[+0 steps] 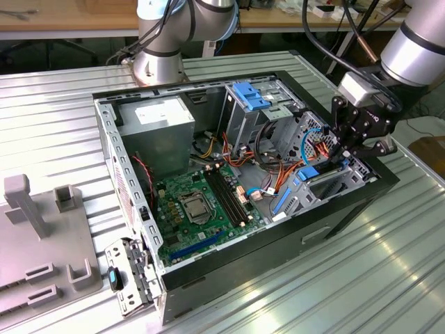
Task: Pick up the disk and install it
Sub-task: 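Insert the first disk wire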
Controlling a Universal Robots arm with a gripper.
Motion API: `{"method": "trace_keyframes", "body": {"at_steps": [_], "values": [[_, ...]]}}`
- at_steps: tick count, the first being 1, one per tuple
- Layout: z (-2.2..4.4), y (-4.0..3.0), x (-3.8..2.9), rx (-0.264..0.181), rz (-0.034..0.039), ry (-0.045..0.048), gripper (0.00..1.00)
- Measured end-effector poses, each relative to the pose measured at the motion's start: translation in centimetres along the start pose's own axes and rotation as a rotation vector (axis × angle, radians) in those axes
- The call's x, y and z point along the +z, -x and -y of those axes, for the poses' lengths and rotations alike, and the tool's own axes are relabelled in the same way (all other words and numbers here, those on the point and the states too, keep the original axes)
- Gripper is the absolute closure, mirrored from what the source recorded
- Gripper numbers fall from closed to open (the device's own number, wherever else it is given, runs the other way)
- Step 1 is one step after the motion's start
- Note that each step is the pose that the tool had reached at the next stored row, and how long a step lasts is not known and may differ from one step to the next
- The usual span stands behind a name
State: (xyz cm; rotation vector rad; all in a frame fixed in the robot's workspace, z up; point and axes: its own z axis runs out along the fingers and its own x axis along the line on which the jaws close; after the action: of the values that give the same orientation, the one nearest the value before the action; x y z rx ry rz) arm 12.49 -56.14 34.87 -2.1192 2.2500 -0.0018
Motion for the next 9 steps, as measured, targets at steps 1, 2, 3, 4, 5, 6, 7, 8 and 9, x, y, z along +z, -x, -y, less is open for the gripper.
{"method": "trace_keyframes", "body": {"at_steps": [1, 2, 3, 4, 5, 6, 7, 8, 9], "values": [[0.00, 0.02, -0.01, 0.000, -0.0003, 0.0000, 0.83], [0.00, 0.03, -0.02, 0.000, -0.0004, 0.0000, 0.83], [0.00, 0.04, -0.01, 0.000, -0.0003, 0.0000, 0.83], [0.00, 0.07, 0.00, 0.001, -0.0003, 0.0000, 0.83], [-0.01, 0.11, 0.00, 0.003, -0.0003, 0.0000, 0.83], [-0.01, 0.15, 0.01, 0.008, -0.0005, -0.0002, 0.83], [-0.01, 0.16, 0.02, 0.010, -0.0005, -0.0003, 0.83], [-0.01, 0.15, 0.02, 0.011, -0.0006, -0.0004, 0.83], [-0.01, 0.15, 0.02, 0.011, -0.0007, -0.0004, 0.83]]}}
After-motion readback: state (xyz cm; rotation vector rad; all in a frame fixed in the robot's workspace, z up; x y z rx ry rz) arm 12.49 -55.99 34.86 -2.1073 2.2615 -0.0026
